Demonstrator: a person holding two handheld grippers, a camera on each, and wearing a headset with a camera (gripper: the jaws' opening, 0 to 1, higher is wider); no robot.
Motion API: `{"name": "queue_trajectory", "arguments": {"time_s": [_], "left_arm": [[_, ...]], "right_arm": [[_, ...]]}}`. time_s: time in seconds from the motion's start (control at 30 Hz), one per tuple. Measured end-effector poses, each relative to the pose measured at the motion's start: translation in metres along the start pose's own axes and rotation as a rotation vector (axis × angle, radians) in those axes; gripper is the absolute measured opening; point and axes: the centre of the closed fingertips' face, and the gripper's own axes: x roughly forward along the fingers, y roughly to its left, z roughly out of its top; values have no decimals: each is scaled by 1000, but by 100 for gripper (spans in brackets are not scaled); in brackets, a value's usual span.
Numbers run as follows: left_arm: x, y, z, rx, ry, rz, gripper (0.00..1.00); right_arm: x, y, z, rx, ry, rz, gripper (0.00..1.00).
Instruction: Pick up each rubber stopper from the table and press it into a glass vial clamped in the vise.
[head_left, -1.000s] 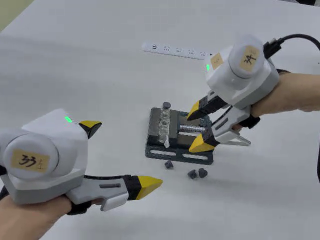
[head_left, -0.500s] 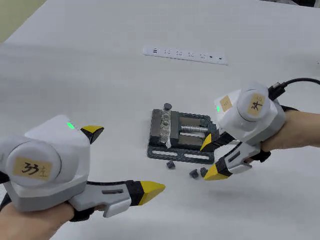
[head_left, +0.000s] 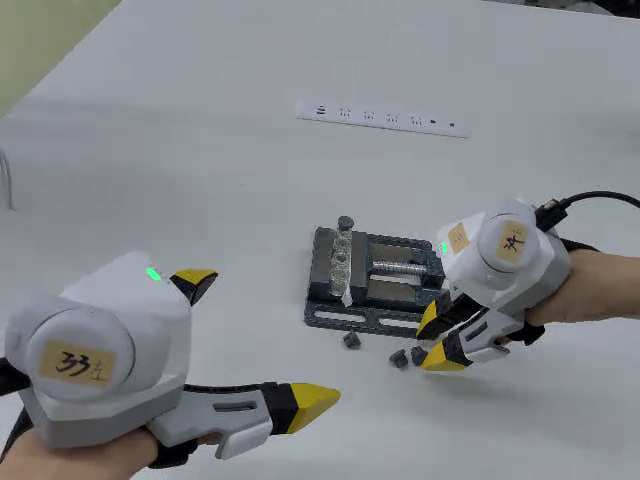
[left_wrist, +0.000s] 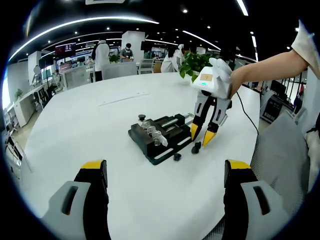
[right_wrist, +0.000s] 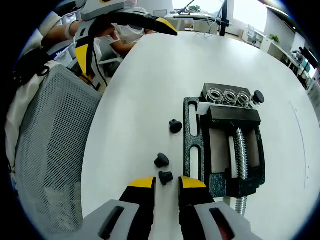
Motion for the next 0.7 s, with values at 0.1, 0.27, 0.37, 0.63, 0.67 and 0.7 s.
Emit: {"name": "queue_trajectory", "arguments": {"time_s": [0.1, 0.27, 0.37, 0.63, 0.67, 0.7], "left_arm": [[1, -1, 0, 1, 4, -2, 97], [2, -2, -1, 0, 5, -4, 97], [2, -3, -1, 0, 6, -5, 97], [3, -3, -4, 3, 5, -11, 97], [4, -4, -3, 7, -2, -14, 97], [3, -5, -2, 14, -13, -17, 96]], "right_arm": [[2, -1, -2, -6, 3, 8, 12], [3, 1, -1, -6, -1, 24, 7], [3, 3, -1, -3, -3, 34, 5], [2, 1, -1, 98, -24, 21, 5], [2, 1, -1, 131, -33, 16, 5], [2, 1, 0, 178, -46, 14, 4]]}}
